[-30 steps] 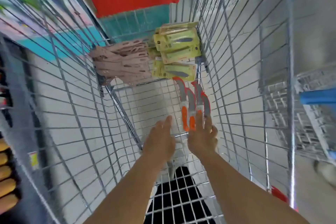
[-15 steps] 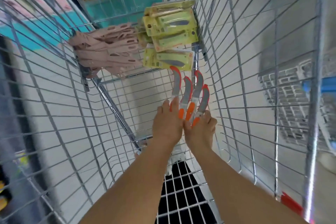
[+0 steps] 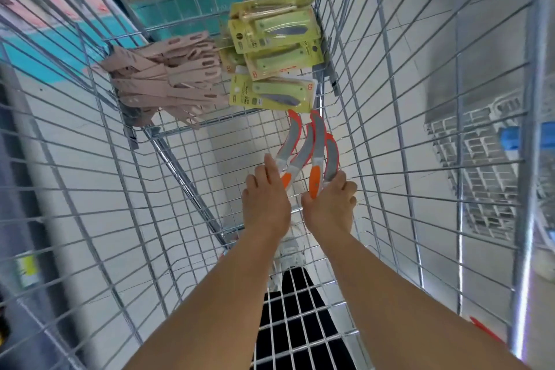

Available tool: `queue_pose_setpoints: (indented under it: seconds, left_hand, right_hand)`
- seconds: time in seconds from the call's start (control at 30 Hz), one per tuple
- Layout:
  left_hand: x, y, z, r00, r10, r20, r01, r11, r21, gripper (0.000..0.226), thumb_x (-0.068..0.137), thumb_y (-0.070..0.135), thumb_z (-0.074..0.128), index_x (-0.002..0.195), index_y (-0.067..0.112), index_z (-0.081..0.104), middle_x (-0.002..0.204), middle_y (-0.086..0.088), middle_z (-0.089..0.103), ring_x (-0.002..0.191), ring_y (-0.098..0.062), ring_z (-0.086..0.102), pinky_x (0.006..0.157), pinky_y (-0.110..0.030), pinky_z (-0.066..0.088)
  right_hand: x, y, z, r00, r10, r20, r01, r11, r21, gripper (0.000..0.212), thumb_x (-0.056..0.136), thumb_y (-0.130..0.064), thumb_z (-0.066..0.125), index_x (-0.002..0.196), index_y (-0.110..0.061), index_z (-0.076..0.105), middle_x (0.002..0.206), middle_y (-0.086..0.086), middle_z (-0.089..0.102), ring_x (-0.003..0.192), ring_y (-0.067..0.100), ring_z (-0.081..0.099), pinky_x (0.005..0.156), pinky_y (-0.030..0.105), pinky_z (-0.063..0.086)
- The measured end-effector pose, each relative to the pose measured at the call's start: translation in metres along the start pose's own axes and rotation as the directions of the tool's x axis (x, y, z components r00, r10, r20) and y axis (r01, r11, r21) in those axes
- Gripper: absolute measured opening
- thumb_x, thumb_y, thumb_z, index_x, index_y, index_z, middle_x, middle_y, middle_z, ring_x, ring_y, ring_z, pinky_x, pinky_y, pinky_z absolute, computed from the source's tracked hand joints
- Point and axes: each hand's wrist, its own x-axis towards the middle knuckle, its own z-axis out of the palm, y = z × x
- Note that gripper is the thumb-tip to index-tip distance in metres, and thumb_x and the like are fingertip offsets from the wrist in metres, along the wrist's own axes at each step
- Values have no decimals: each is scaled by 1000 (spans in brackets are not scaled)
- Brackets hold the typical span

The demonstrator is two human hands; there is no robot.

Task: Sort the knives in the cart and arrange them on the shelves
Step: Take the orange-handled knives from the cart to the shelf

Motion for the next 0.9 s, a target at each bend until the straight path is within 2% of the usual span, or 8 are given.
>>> queue_pose_setpoints:
  seconds: [0.1,0.2,0.33,0.43,0.5,0.63,0.77,0.9]
  left_hand:
    - [-9,-7,4,1000,-4,4,4,1000,-2,87,88,13,54,148,4,-8,142,-15,23,120,-29,36,92,-35,43]
    - [-22,-15,8,1000,-10,-2,10,1000,-14,83,90,15,53,148,7,-5,136,-14,31,113,-26,41,83,-32,46]
    - [-32,-23,3,999,-35,1,35,999,-35,81,91,18,52,148,11,-5,128,-13,41,109,-24,43,80,-32,46]
    - [-43,-24,-13,995,-96,5,96,990,-105,79,92,22,53,147,15,-3,125,-13,43,106,-25,45,79,-34,46]
    - [-55,-24,-28,990,-138,-5,135,974,-182,75,91,19,50,147,17,0,125,-13,44,103,-25,48,75,-35,46]
    - [-87,-28,-65,980,-196,-16,183,940,-287,81,90,13,50,149,20,-6,139,-9,34,110,-26,50,76,-35,46]
    - [-121,-33,-111,959,-253,-127,185,900,-396,76,91,10,43,150,19,-3,145,-7,30,110,-26,51,71,-34,44]
    - [-160,-38,-158,915,-337,-222,172,824,-541,73,89,11,46,149,26,8,135,-5,39,93,-24,56,61,-33,42]
  right_hand:
    - [-2,1,-2,1000,4,17,-3,999,-34,62,83,-19,64,131,-6,26,130,16,31,109,34,45,81,38,44]
    - [-7,1,-2,998,23,60,-23,1000,-9,46,88,-15,57,123,-9,29,123,12,43,93,35,59,66,37,46]
    - [-17,-3,-3,994,-4,112,-1,999,46,36,89,-15,53,116,-11,30,110,12,53,89,33,60,71,41,51]
    - [-28,-8,-12,992,-87,88,79,992,99,33,88,-18,54,111,-14,31,106,10,54,86,30,60,72,41,51]
    - [-39,-15,-22,987,-140,79,128,982,141,29,89,-20,54,103,-21,29,99,3,53,77,24,59,67,40,50]
    - [-74,-32,-47,959,-272,76,256,951,174,25,89,-21,52,103,-22,32,84,-5,49,66,15,54,61,35,46]
    - [-116,-54,-74,916,-397,55,377,900,220,26,89,-21,53,104,-25,32,80,-12,48,62,6,52,54,29,40]
    - [-164,-79,-101,852,-522,44,484,816,315,20,92,-29,51,104,-24,36,78,-9,51,52,4,52,44,23,35]
